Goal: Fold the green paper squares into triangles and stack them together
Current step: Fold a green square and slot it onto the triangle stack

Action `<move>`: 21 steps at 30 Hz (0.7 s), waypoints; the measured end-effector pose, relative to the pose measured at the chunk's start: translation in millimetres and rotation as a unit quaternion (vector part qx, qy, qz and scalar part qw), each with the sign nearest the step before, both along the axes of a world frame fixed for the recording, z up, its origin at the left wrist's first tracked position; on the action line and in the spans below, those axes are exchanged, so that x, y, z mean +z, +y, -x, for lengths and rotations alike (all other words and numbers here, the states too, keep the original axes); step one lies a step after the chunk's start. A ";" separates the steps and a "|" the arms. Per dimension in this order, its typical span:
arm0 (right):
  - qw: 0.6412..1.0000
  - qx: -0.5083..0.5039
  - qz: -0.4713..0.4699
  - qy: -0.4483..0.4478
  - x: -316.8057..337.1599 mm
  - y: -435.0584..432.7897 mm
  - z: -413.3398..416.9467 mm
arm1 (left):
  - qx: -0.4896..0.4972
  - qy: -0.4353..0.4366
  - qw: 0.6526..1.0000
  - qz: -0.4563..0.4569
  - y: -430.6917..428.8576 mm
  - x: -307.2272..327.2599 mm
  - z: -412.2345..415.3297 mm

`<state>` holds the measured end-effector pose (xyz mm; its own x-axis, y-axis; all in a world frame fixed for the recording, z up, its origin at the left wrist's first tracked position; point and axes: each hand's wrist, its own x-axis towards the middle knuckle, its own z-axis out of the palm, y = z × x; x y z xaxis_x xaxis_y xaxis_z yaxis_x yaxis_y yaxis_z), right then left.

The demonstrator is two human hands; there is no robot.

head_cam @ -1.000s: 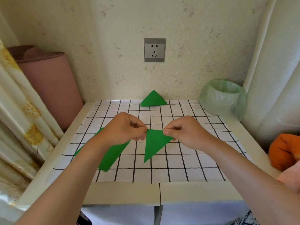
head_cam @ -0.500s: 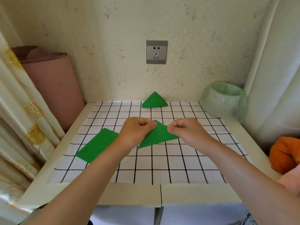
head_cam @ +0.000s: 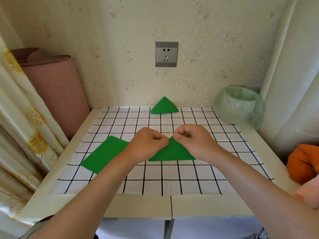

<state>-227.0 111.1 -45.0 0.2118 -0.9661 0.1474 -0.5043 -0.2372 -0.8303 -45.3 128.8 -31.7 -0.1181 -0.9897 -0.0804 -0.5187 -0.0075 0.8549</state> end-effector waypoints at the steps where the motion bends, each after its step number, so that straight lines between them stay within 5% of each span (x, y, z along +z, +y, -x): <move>1: 1.000 -0.012 0.003 -0.013 0.2 -0.8 0.7 | 0.000 -0.001 1.000 -0.001 -0.5 1.1 -2.3; 7: 0.994 -0.083 0.015 -0.063 7.3 -9.2 13.9 | -0.026 0.028 0.997 -0.062 -2.9 3.5 -17.9; 14: 0.989 -0.122 0.033 -0.076 9.4 -21.5 26.0 | -0.019 -0.207 0.978 0.017 -10.1 -6.7 -41.9; 17: 0.995 -0.071 0.013 -0.070 6.3 -22.9 22.1 | 0.015 -0.107 0.989 0.104 -10.7 -3.7 -29.9; 21: 0.995 -0.049 0.005 -0.081 2.0 -27.1 9.2 | -0.010 -0.009 0.997 0.077 -17.3 -8.1 -12.5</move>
